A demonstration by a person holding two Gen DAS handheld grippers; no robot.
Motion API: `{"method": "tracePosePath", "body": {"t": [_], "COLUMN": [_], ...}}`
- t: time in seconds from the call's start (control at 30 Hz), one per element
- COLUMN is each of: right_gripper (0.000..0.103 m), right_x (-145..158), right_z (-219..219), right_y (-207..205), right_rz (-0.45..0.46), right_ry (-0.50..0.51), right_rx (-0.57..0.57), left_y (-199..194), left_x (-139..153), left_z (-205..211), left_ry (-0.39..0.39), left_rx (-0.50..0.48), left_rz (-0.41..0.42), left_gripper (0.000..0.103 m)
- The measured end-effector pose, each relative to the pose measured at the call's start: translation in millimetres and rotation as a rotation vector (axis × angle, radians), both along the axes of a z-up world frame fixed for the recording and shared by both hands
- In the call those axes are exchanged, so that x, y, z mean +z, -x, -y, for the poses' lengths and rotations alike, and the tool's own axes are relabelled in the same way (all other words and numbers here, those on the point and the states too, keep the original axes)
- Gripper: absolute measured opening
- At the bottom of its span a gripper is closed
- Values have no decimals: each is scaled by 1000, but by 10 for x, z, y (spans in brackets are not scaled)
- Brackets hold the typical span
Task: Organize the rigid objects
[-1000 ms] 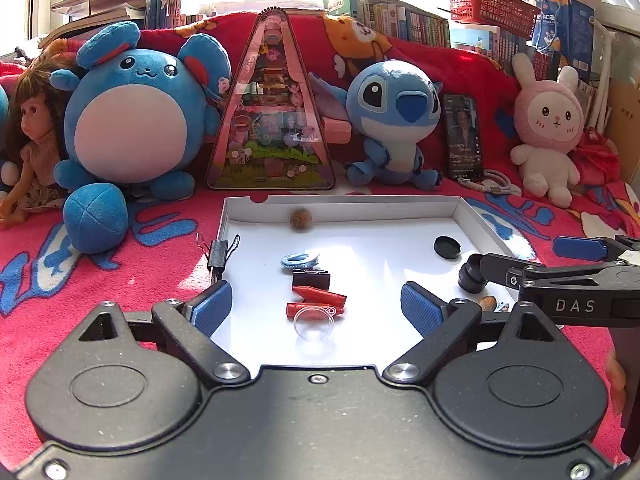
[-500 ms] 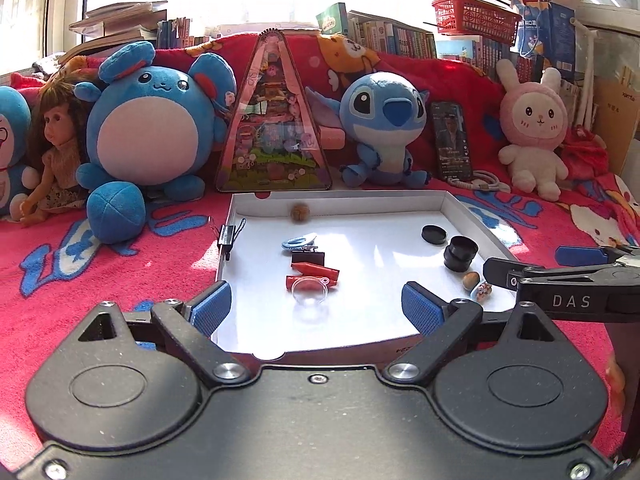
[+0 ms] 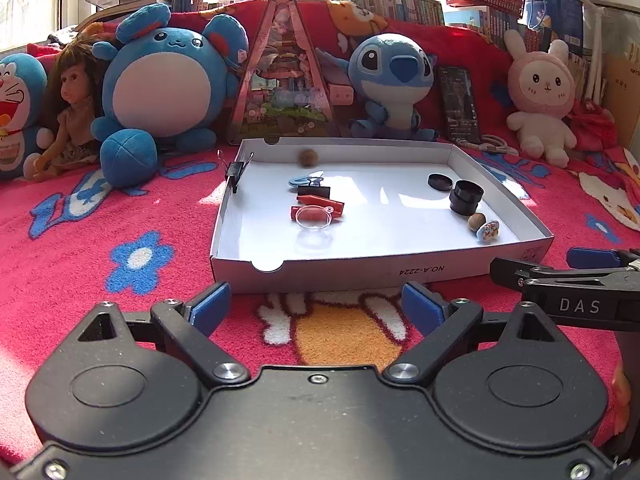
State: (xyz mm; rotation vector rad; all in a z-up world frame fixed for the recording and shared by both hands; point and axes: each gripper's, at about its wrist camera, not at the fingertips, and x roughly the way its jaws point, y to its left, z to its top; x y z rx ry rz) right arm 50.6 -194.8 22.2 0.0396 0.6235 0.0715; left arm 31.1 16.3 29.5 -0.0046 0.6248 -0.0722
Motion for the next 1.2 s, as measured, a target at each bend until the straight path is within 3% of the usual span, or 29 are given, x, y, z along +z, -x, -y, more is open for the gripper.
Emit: {"method": "tracePosePath", "body": {"t": [0.5,1.2], "right_gripper": [103,103], "right_x": [-265,-302], "right_z": [-86,-125], "right_y": [22,31], "right_rz": [-52,-37], "right_ry": [58,79], "right_rx": [8,3], "left_y": [-195,-228], "left_x": [-272,-413], "left_z": [-25,-3], "left_ry": [-7,-25], "left_rx": [36,41], "left_rz": [-74,-21], "left_gripper": [92,103]}}
